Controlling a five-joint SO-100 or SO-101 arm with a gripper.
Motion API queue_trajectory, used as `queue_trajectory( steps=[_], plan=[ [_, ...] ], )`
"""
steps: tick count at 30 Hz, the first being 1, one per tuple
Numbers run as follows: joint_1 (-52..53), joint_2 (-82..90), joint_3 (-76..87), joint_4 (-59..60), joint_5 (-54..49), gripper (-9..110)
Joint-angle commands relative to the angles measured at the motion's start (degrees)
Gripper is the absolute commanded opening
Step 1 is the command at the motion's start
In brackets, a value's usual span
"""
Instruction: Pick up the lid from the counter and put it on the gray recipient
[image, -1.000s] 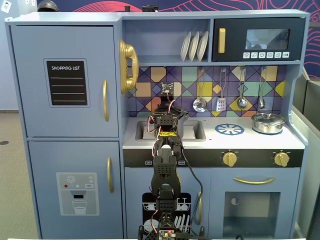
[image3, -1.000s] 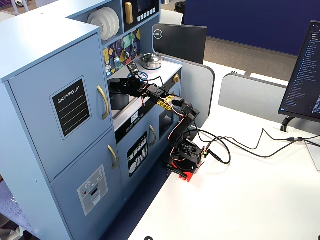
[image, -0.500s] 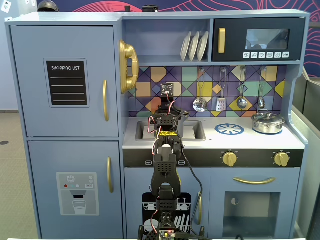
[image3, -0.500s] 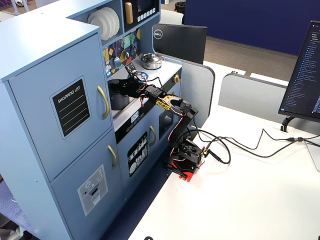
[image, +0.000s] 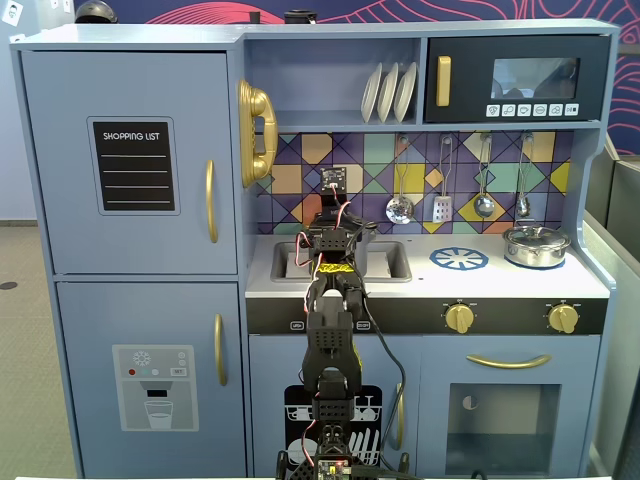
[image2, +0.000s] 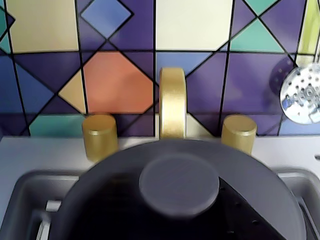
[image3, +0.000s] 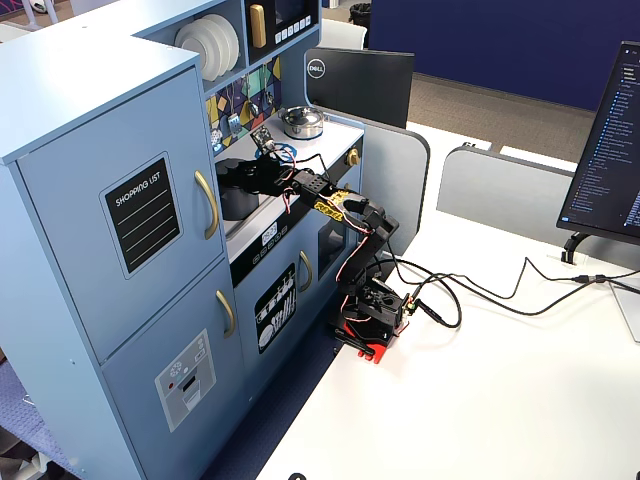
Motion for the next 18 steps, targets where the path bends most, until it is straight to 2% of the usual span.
queue_trajectory(
  steps=[1,6,10,13,15,18],
  plan=[
    [-0.7,7.56,-1.58,7.47,0.97,27],
    [-2.46,21.62,-5.36,31.11,2.29,23],
    [-2.99,33.57,-2.64,49.13,1.85,14],
    [-2.02,41.84,10.11,50.54,-2.46,1],
    [-1.41,44.03,18.98,48.25,-0.7,0],
    [1.32,44.3,34.54,35.42,1.67,0]
  ],
)
